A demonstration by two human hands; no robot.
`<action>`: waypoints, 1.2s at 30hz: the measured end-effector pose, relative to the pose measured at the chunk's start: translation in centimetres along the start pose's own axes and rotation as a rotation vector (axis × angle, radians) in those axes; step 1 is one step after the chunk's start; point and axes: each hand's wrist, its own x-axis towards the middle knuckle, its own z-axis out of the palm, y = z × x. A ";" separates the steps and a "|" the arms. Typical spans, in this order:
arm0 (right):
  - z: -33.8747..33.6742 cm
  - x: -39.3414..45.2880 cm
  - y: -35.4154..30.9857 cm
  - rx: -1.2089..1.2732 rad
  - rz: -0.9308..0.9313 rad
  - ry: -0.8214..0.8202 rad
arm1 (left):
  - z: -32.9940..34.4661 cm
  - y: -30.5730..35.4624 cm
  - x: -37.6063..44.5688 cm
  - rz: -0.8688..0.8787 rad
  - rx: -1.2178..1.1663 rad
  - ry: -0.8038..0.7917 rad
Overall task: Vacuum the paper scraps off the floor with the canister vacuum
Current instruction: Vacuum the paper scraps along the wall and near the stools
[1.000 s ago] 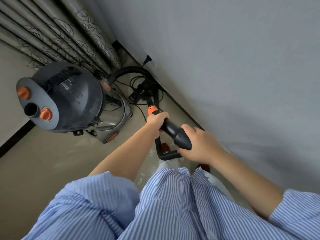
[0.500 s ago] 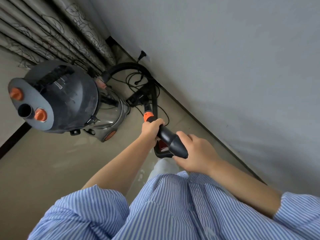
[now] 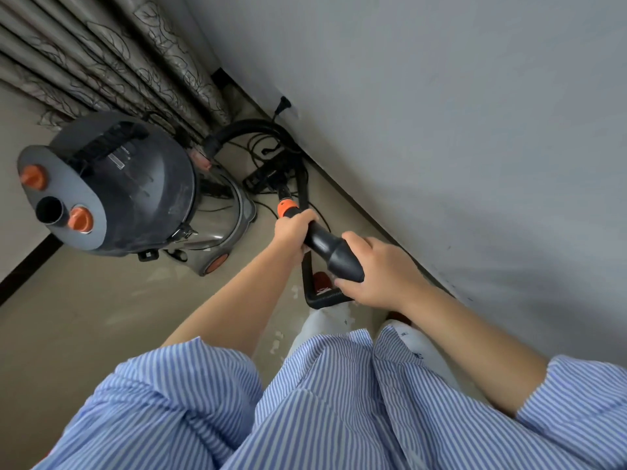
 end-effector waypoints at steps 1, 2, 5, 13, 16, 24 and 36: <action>-0.5 -0.2 -0.4 0.000 -0.006 0.018 | -0.2 0.2 -0.3 -0.001 -0.013 -0.012; -1.0 -0.7 -0.7 -0.003 -0.022 0.036 | -0.4 0.2 -0.7 -0.001 -0.020 -0.026; -2.1 -3.3 -1.3 -0.015 -0.077 0.080 | -0.7 -0.8 -2.7 0.020 -0.030 -0.048; -5.9 -9.6 2.2 -0.110 -0.193 0.074 | 3.9 -4.8 -8.3 0.045 -0.151 -0.032; -7.7 -12.9 5.0 -0.207 -0.281 0.016 | 6.6 -7.9 -10.8 0.031 -0.229 -0.019; -8.4 -17.8 9.3 -0.228 -0.447 -0.016 | 10.5 -13.9 -15.1 0.078 -0.421 0.049; -3.8 -21.5 9.8 -0.248 -0.675 -0.136 | 7.7 -22.8 -17.8 0.076 -0.597 0.234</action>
